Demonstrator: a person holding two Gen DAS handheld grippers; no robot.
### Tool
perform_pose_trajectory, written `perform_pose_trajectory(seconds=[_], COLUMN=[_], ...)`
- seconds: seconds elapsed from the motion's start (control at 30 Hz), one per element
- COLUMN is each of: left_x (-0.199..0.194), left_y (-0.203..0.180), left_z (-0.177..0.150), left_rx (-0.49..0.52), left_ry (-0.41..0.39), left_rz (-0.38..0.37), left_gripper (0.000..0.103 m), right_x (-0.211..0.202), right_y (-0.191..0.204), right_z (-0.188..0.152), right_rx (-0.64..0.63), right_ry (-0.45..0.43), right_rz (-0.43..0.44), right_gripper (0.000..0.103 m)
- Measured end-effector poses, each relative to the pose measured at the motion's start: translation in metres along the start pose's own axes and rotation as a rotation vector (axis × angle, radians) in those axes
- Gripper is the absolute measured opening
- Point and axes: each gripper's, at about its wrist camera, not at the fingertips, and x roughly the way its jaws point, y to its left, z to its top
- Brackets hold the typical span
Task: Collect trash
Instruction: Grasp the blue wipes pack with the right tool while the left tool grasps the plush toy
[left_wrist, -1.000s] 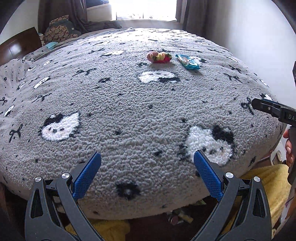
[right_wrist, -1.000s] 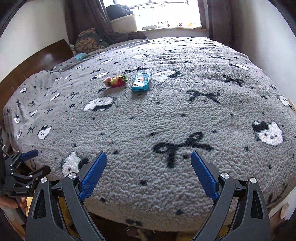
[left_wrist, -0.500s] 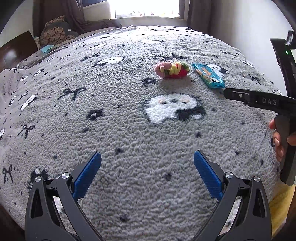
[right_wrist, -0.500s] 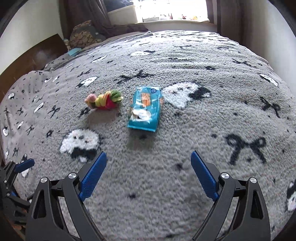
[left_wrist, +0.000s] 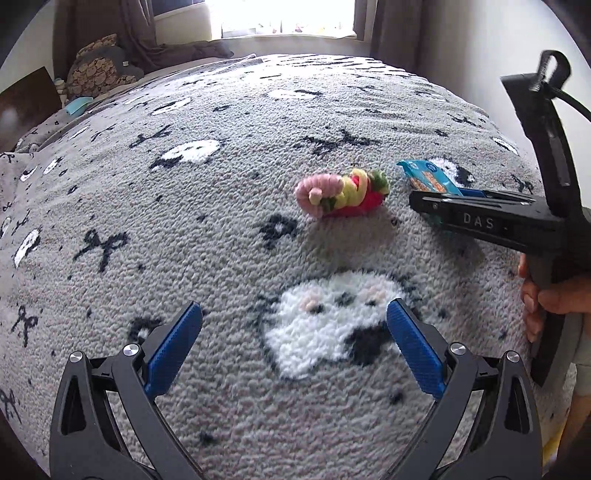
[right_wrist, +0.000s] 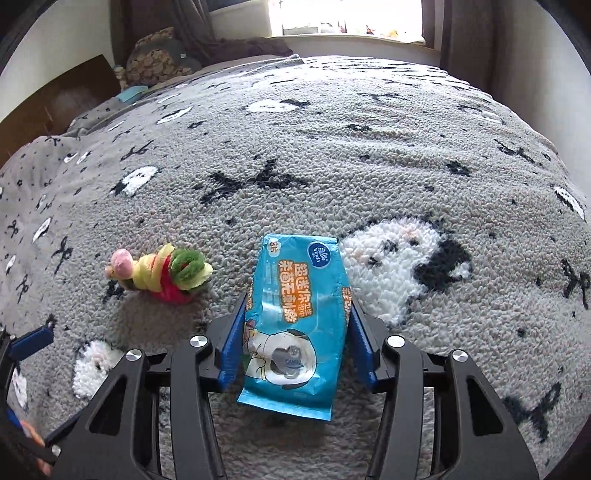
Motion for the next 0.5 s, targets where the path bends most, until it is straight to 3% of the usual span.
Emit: perform_pose_trajectory(seconds=[0.13,0.5], left_x=[0.013,0.052], left_y=[-0.009,-0.034], left_z=[0.020,0.063], left_rx=[0.000,0.015], left_ry=[-0.004,-0.007], left_rz=[-0.022,-0.025], left_gripper=[0.095,0.095], right_x=[-0.012,-0.038], right_y=[-0.022,-0.058], right_z=[0.000,-0.009], right_rx=[0.001,0.001], right_ry=[-0.017,-0.047], right_rz=[-0.018,-0.006], right_gripper=[0.041,0.040])
